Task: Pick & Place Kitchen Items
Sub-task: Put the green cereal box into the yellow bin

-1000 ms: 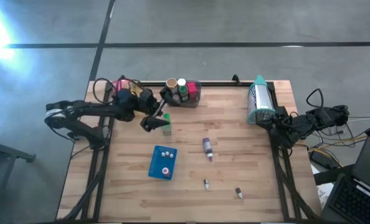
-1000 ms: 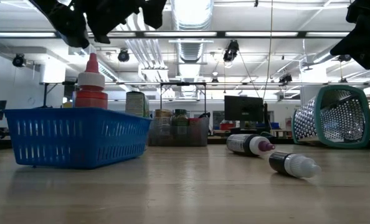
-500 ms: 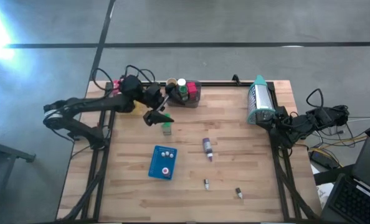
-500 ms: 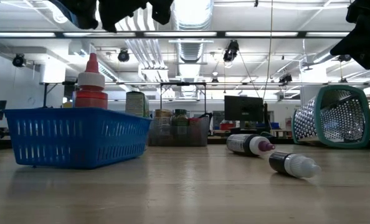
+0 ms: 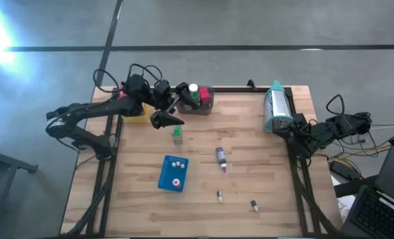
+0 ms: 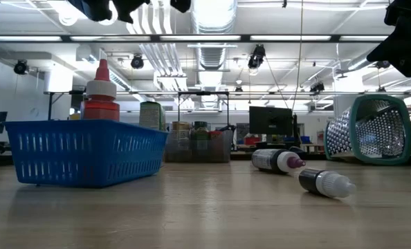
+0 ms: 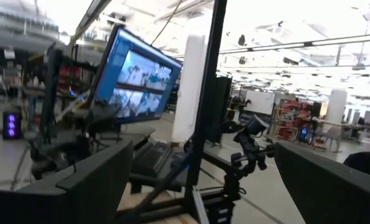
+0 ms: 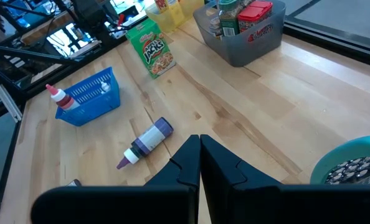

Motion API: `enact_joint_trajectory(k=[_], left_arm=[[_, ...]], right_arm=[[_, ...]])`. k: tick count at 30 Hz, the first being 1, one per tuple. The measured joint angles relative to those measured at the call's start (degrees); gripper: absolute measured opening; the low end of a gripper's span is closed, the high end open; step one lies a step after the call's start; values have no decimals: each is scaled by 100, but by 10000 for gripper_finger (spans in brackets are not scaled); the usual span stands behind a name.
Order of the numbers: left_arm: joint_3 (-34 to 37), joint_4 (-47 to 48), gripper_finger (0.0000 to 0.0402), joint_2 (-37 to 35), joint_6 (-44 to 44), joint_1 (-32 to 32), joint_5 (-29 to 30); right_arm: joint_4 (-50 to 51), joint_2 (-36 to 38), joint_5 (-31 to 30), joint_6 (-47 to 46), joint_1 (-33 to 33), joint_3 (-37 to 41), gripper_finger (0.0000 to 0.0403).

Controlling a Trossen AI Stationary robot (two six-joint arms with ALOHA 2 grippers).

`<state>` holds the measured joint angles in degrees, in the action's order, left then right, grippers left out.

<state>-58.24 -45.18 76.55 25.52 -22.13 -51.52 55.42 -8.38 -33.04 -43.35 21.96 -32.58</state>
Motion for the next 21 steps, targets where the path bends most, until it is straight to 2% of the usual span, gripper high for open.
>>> enact_joint_trajectory(k=[5, 8, 10, 12, 14, 16, 21], left_arm=[[-440, 286, 394, -145, -295, 0, -5], [-940, 1246, 394, -278, -803, 0, 47], [-1426, 2346, 394, -335, -1371, 4, 230], [-2032, 3768, 394, -354, -2074, 9, 841], [-2696, 5138, 394, -312, -2791, 39, 1688], [-3303, 6155, 394, -228, -3274, 74, 2390], [-4294, 7300, 394, -138, -3411, 125, 3461]], right_arm=[[0, 0, 2, -2, 0, 0, 8], [0, 0, 0, 2, 0, 2, 8], [0, 0, 1, -2, 1, 1, 8], [0, 0, 0, 1, 2, 2, 8], [0, 0, 0, 2, 2, 0, 8], [0, 0, 0, 2, 0, 0, 8], [0, 0, 0, 2, 0, 0, 8]])
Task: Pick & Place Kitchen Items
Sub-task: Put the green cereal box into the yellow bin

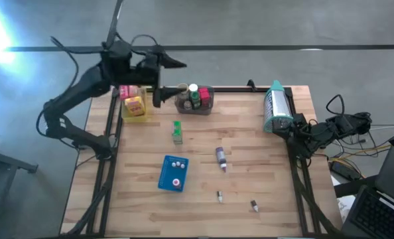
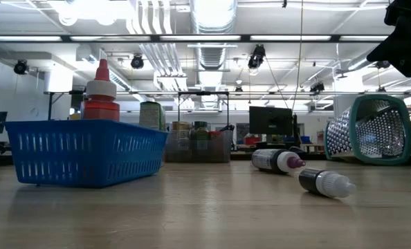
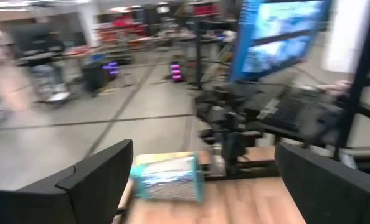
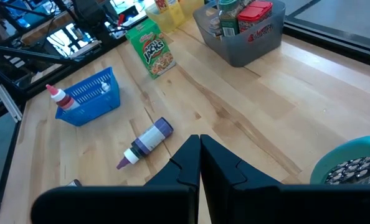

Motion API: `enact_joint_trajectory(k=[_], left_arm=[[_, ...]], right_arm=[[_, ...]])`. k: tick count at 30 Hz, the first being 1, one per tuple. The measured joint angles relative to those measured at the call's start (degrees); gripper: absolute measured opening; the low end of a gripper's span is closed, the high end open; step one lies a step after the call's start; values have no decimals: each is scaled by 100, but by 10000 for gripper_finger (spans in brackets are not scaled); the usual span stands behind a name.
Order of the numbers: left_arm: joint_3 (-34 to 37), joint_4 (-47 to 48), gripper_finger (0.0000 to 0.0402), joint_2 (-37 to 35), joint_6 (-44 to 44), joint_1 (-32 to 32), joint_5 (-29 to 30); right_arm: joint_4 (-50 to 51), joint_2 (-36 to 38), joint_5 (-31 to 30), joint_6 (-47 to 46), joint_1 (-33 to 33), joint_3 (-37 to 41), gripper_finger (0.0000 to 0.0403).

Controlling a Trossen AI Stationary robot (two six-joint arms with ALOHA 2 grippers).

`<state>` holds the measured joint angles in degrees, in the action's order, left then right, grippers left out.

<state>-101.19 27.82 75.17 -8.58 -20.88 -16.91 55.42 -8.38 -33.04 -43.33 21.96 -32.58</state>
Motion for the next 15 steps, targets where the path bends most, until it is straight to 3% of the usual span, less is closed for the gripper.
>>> enact_joint_trajectory(k=[9, 15], left_arm=[[-846, 1334, 394, -139, 454, -4, 1358], [-887, 2172, 394, -189, 566, -7, 1436]], right_arm=[[0, 0, 0, 0, 2, 2, 8], [0, 0, 0, 0, 0, 0, 8]])
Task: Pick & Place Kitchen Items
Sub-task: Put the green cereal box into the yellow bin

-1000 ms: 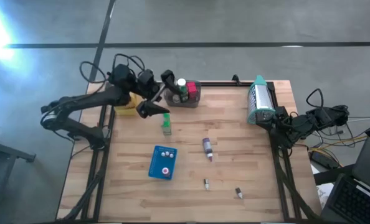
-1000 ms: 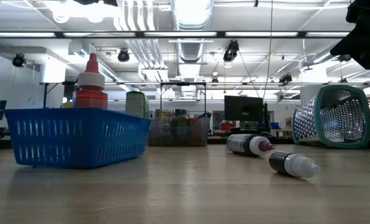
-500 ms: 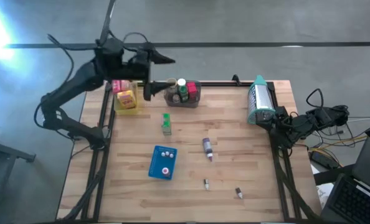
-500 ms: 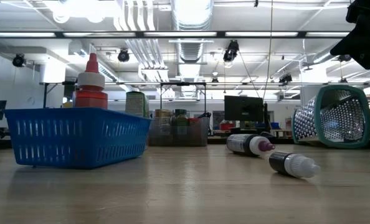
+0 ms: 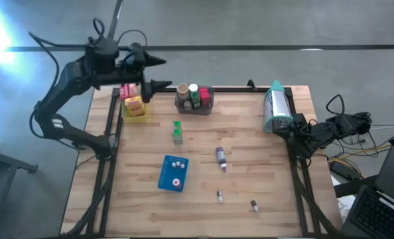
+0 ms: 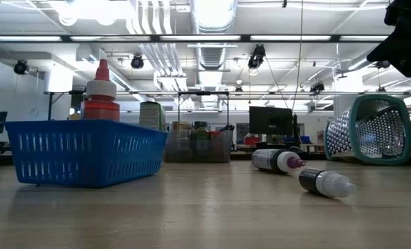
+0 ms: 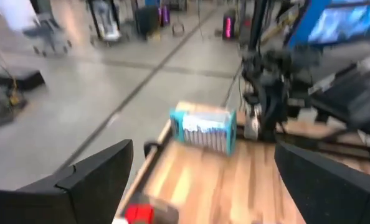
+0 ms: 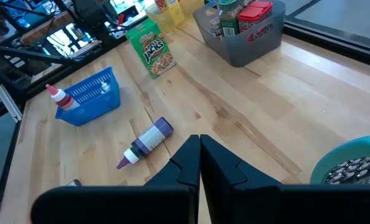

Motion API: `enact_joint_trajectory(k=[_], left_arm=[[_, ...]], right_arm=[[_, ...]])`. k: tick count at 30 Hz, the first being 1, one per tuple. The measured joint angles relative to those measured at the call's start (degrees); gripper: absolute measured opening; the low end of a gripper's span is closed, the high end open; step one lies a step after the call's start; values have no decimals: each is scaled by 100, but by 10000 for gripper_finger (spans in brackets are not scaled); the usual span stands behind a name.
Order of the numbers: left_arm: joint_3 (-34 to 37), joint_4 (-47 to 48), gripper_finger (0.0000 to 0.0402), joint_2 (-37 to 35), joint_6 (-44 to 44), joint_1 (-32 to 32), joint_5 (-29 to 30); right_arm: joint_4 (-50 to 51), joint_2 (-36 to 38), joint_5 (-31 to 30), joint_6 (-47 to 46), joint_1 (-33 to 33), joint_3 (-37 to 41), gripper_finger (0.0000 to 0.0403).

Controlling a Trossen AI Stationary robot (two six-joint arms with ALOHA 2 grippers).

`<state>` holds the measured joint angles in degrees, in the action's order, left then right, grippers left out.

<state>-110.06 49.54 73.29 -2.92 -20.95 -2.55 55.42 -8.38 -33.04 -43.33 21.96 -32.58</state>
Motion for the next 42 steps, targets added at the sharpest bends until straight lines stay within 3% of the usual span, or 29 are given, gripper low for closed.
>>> enact_joint_trajectory(k=[3, 11, 19, 22, 26, 32, 42], left_arm=[[4, 566, 394, -5, 17, 12, 343], [62, 1208, 394, -3, 448, 224, 2266], [81, 1511, 394, 53, 1126, 596, 2584], [161, 1752, 394, 86, 1442, 826, 2973], [532, 1902, 394, 91, 2011, 1285, 3734], [1133, 1928, 394, 97, 3079, 2010, 4416], [1992, 1261, 394, 97, 4576, 2496, 4921]], right_arm=[[0, 0, 0, -2, 2, 1, 8], [0, 0, 0, 0, 0, 0, 8], [0, 0, 2, 0, 2, 2, 8], [0, 0, 1, 0, 1, 1, 8], [0, 0, 0, 0, 1, 0, 8], [0, 0, 0, 0, 2, 0, 8], [0, 0, 0, -1, 2, 0, 8]])
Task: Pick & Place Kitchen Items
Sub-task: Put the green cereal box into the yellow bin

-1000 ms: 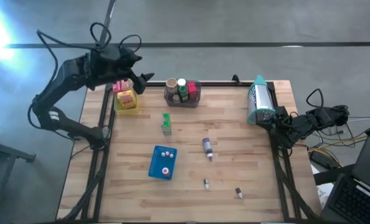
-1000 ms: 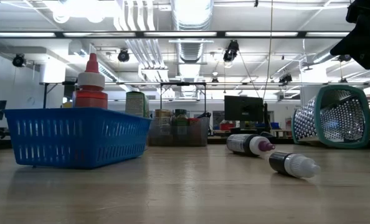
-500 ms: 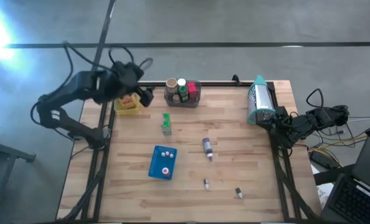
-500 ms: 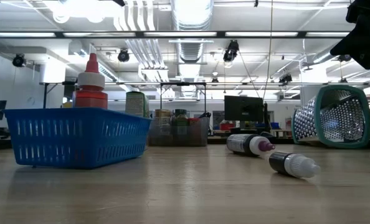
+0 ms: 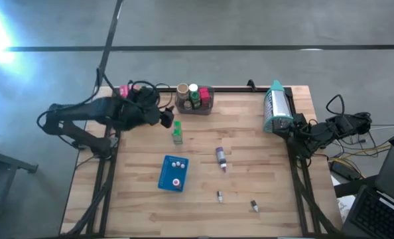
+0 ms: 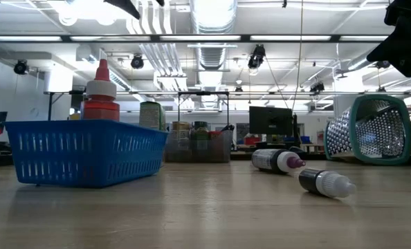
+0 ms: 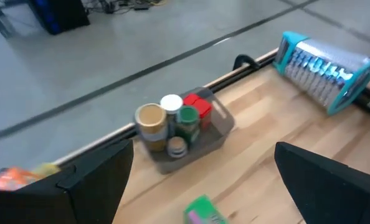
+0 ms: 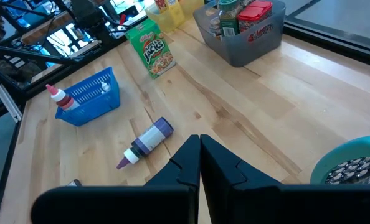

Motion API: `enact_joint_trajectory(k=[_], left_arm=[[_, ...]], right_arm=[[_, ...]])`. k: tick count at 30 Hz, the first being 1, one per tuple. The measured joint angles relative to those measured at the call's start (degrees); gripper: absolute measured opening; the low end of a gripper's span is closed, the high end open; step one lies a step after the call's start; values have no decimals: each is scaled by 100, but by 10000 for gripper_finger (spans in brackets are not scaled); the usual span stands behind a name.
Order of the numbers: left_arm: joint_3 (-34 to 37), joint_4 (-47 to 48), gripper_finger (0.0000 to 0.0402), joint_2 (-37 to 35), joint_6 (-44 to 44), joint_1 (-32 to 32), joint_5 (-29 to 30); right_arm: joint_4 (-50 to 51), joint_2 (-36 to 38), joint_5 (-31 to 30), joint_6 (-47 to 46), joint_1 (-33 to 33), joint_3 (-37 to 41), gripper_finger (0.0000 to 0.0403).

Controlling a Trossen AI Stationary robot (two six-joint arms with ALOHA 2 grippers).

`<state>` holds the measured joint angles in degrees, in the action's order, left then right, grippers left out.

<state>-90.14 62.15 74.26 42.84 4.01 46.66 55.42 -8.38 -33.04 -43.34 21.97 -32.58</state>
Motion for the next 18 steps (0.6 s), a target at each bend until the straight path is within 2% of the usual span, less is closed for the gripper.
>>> enact_joint_trajectory(k=[6, 12, 18], left_arm=[[794, -1257, 394, 0, 58, 0, -131], [1124, -1402, 394, 14, 807, -4, -52], [1194, -1417, 394, 367, 1299, -2, 87]], right_arm=[[0, 0, 0, -3, -1, 1, 8], [0, 0, 2, -4, 0, 2, 8], [0, 0, 0, 1, -1, 0, 8]])
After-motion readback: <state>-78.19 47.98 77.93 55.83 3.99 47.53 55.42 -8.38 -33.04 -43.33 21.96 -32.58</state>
